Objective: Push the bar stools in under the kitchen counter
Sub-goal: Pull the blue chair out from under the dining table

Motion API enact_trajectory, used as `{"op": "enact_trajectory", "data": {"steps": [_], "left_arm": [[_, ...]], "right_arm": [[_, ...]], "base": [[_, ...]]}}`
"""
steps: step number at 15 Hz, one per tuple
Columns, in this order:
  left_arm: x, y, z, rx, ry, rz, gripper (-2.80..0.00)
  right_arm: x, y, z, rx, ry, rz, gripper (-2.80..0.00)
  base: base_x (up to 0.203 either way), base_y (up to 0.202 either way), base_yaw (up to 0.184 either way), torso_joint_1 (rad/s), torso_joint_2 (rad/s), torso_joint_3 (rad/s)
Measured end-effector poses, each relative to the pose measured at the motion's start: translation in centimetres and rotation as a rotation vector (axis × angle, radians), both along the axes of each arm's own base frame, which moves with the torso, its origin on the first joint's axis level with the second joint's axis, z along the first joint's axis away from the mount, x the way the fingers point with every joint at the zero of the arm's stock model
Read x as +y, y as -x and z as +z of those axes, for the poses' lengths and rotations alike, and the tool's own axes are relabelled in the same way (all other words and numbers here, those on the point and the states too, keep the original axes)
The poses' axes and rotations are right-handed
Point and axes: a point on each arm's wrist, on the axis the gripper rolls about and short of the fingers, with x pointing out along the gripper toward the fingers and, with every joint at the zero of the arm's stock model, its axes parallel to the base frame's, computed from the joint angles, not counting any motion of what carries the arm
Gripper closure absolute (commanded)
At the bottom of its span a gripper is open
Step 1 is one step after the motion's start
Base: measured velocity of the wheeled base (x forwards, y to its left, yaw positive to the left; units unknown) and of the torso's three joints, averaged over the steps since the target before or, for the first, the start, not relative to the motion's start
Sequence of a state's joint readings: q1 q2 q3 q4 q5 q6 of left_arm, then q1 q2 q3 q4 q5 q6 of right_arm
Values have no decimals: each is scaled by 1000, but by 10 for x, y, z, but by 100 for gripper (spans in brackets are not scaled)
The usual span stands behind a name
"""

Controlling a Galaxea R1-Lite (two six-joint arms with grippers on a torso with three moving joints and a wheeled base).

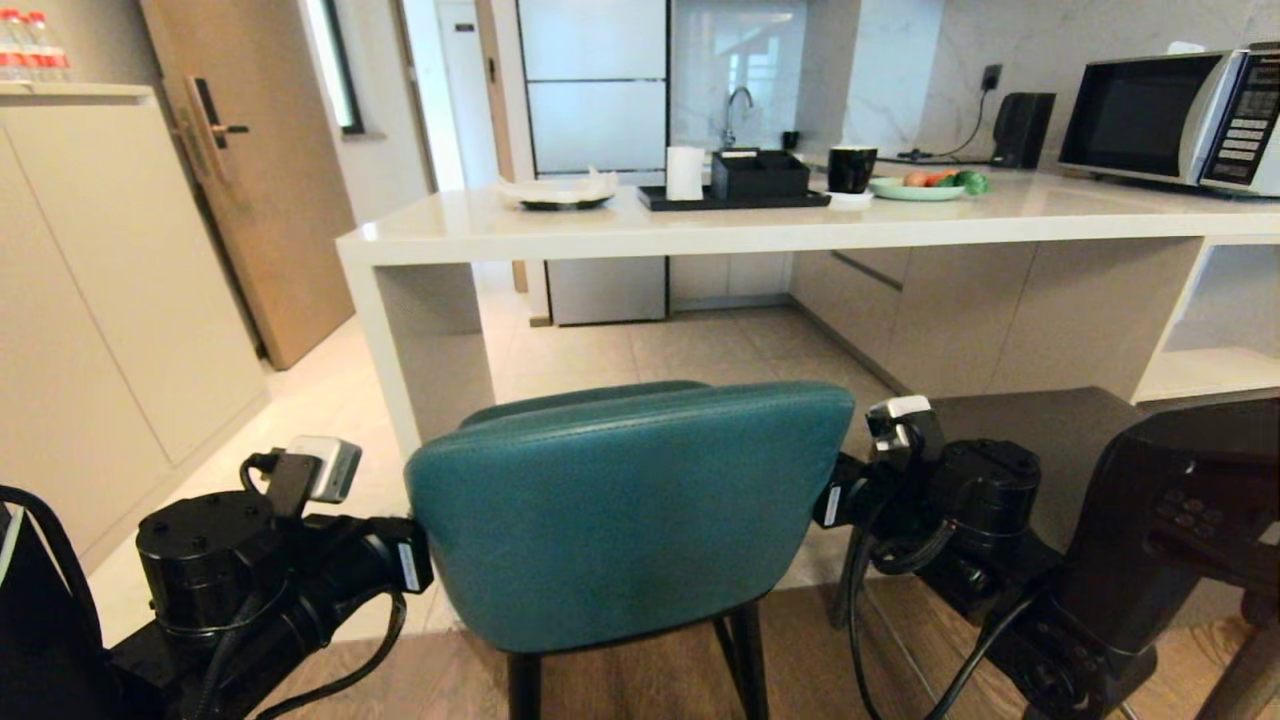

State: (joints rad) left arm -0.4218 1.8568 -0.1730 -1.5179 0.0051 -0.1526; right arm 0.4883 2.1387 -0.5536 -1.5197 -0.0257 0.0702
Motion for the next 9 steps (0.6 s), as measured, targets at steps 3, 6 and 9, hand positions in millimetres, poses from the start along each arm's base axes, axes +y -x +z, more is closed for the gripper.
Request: {"op": "enact_trajectory", "data": {"steps": [3,6,9], "left_arm": [[-1,1,1,-4,0,-4,0],[-1,2,1,-3,-1,-5,0],[-1,2,2,-10,2,-6,0]], "right_arm": [[0,0,1,-3,-1,-1,0],[0,1,2,-1,0,0,0],[-1,2,3,-3,-6,-4,0]], "base": [[-196,0,-2,3,1,3],[-150,0,-2,-4,5,1],[0,0,0,0,0,0]]}}
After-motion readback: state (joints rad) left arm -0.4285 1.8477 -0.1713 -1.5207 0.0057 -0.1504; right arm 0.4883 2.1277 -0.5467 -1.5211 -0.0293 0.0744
